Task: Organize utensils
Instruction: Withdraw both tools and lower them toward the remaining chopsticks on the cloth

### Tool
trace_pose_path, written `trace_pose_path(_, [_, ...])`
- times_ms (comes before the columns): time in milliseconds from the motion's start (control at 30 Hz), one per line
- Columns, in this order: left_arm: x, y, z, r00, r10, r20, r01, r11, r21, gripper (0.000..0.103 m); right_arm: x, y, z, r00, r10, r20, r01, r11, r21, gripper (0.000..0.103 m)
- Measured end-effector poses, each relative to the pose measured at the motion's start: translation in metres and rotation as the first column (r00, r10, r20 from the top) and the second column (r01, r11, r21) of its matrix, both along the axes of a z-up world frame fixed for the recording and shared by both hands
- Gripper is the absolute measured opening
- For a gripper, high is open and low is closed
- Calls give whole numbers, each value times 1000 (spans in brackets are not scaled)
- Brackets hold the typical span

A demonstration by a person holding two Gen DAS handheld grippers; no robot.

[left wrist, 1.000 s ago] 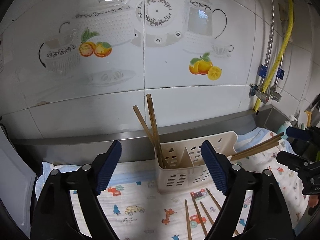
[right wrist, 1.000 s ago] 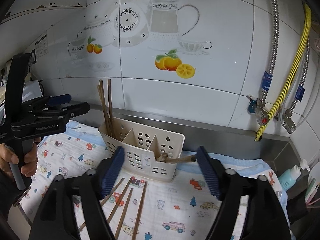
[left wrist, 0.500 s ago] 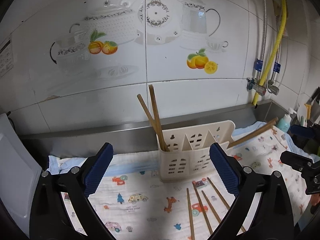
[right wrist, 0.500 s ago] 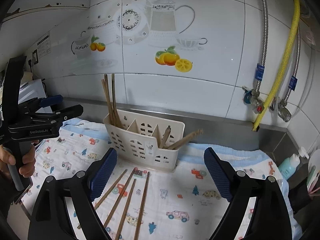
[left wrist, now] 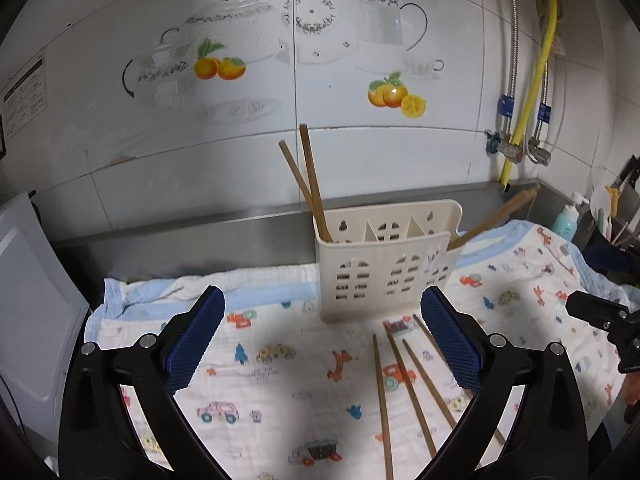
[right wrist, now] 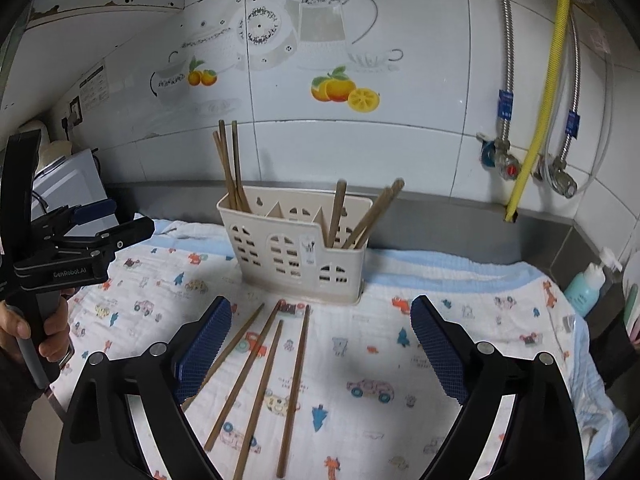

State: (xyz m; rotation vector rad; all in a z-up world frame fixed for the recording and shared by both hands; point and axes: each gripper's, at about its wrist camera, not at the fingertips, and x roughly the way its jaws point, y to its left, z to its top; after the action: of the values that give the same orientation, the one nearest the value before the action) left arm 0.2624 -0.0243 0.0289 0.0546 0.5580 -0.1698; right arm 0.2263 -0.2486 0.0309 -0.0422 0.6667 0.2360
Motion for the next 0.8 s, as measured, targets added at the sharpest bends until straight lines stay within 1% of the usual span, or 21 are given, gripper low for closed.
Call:
trace_pose_path(233, [-20,3,-14,1000,3,-12,-3,1000,-15,98,-19,2,-15,1000,-6,-3,6,1000,2,88])
trace_pose_path(333, [-29,3,-20,1000,14,-7,-14,1000,-4,98,-25,3,-24,1000,-7,-10,7,1000,1,88])
trace_pose_path(533, [-42,6,-36,999,19,-31,-20,1000,-13,98,-38,8,-52,999,-6,-39,6,1000,5,88])
trace_pose_path(667, [-49,6,-52,998,24,-52,-24,1000,-2,98,-48,12,-69,999,-4,-49,3,1000,-3,88])
trace_pose_path(800, [-55,5,-68,997,23,-79,-22,1000,6,97,-55,12,-87,997,-1,-83,3,1000,27,85])
